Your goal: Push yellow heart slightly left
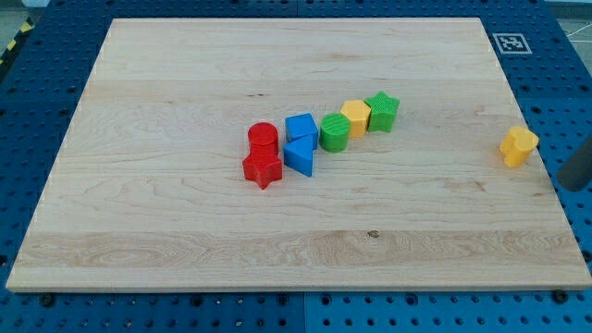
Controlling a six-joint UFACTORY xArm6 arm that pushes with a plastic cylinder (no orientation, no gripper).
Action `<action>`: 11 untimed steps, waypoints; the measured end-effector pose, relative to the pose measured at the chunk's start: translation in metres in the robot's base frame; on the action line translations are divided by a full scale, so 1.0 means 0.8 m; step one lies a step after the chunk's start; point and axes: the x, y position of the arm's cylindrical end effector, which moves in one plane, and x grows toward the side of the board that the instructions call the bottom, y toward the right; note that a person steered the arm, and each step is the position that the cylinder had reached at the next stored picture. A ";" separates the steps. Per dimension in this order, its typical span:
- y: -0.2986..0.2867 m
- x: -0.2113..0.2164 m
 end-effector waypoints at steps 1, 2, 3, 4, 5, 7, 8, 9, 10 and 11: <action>-0.034 -0.009; -0.072 -0.013; -0.077 -0.002; -0.061 0.005; -0.014 -0.018; -0.014 -0.091; -0.032 -0.083; -0.068 -0.044; -0.109 -0.022; -0.152 -0.020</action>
